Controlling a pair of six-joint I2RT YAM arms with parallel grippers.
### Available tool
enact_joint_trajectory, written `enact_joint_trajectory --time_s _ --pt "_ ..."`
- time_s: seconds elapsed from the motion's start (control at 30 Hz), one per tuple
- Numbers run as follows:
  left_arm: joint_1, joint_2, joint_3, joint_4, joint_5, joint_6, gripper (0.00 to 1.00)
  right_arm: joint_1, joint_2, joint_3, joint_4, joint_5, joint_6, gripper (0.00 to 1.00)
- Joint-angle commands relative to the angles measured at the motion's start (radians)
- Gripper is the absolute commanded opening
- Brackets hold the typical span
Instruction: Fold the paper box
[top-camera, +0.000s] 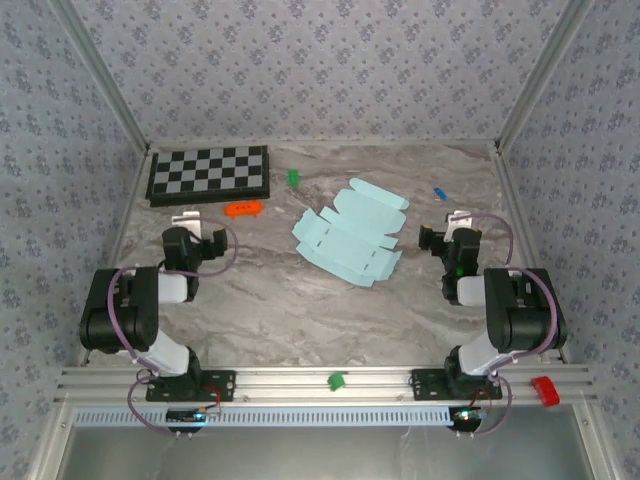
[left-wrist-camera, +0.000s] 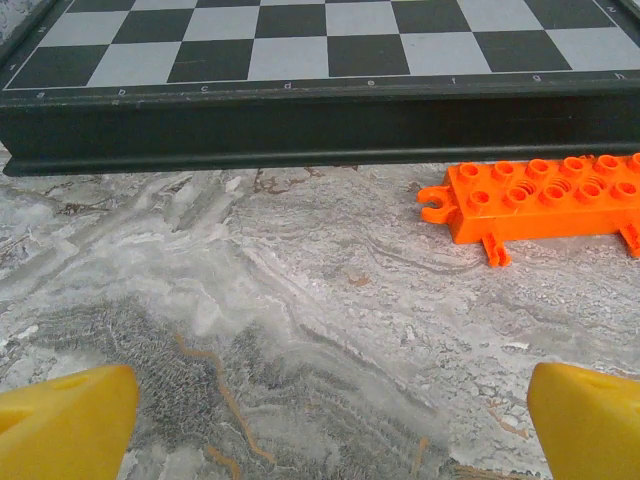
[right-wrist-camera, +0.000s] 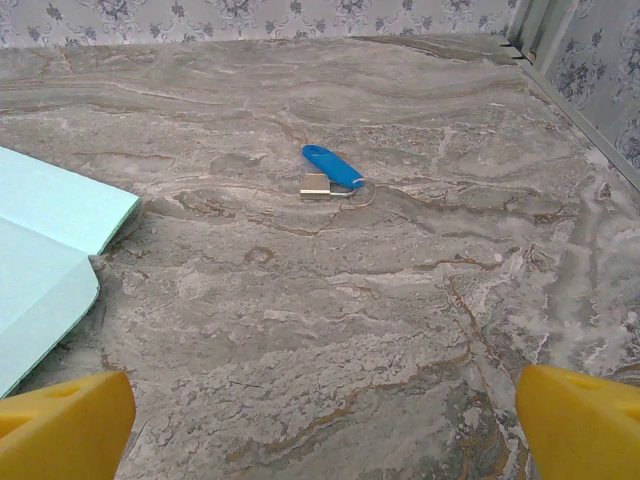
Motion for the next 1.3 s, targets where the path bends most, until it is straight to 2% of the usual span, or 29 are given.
enact_joint_trajectory --time_s 0.0,1.17,1.27 --pt "-0.007 -0.006 0.021 0.019 -0.01 0.0 1.0 0.004 0.006 0.019 -0.007 0.014 -0.02 1.0" --pt "0.0 -0.006 0.022 0.021 -0.004 -0.009 0.99 0.004 0.0 0.008 0.012 0.017 -0.021 1.0" --pt "-0.001 -0.065 0.059 -0.092 -0.063 -0.028 1.0 0.006 -0.064 -0.014 -0.003 0.033 -0.015 1.0"
